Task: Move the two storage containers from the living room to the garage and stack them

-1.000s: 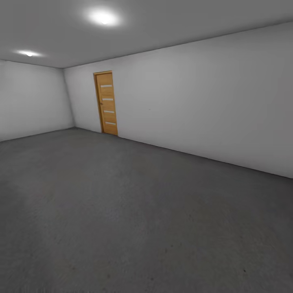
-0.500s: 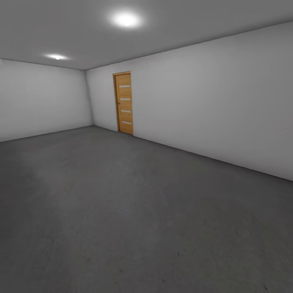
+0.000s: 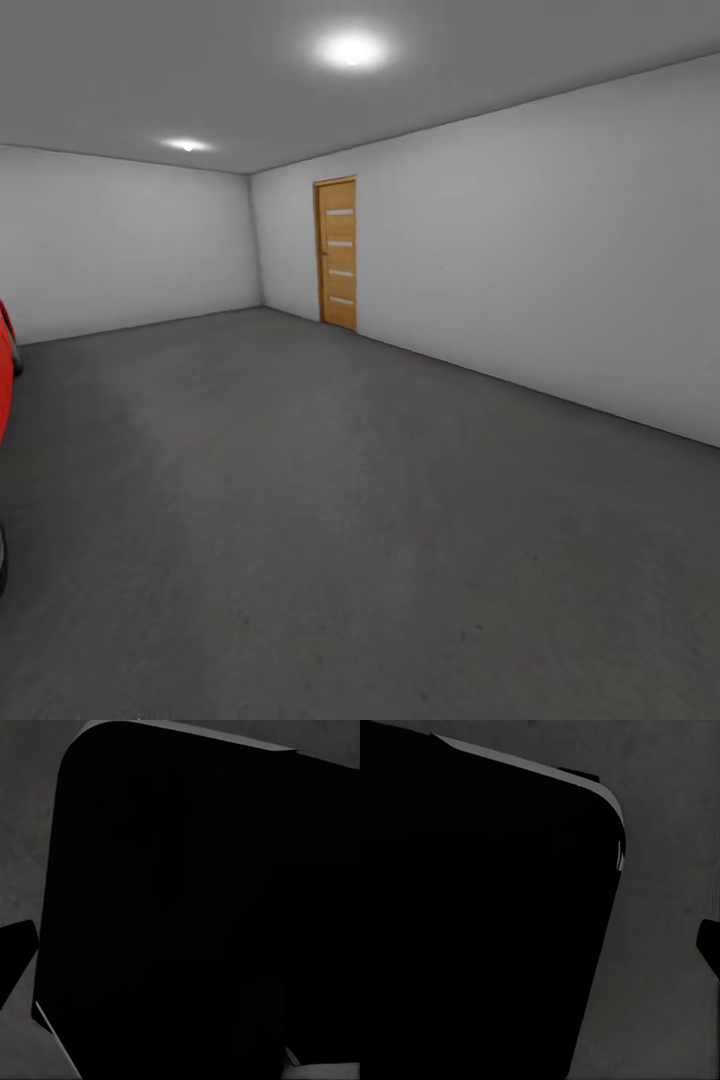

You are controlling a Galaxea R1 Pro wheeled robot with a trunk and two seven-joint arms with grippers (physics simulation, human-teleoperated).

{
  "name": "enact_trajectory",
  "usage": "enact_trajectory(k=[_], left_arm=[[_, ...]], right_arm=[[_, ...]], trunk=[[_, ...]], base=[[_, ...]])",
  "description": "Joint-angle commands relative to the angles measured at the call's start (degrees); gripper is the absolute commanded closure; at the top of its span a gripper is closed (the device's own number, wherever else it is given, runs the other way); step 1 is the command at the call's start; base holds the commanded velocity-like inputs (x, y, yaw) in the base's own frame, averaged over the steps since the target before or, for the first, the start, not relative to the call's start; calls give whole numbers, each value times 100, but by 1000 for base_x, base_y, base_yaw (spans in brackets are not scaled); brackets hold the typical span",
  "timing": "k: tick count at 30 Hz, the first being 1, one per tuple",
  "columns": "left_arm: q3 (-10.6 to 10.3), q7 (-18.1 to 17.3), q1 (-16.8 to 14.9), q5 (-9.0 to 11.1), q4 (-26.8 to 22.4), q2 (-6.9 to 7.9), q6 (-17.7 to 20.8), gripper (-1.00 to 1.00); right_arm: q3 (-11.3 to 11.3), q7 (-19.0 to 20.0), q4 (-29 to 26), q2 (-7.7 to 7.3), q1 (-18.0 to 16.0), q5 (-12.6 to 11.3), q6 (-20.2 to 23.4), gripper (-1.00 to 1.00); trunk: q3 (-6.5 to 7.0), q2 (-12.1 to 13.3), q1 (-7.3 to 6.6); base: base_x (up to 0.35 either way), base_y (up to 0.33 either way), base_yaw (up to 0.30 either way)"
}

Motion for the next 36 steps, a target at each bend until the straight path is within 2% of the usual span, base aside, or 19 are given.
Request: enact_trajectory(k=[1,5,11,14,36], left_arm=[[22,-1,-1,42,-1,-5,-13,-100],[29,0,-1,58,-1,-8,-16,-100],[32,0,-1,65,-1,-9,-16,-100],[23,0,0,69,-1,-10,-9,-100],[22,52,2,77,-1,-18,18,-100]], right_arm=[[7,10,4,-6,-1,33,-18,-100],[13,17,5,-11,-1,70,-15,-100],[8,18,6,-12,-1,351,-21,-100],[7,21,6,-13,-1,405,-22,-100],[-11,27,6,-4,-1,416,-91,-100]], trunk=[[-4,-3,0],[-4,-3,0],[-4,-3,0],[-4,-3,0],[-4,-3,0]], base=[[0,0,229],[0,0,227],[3,0,216],[115,0,85],[310,0,4]])
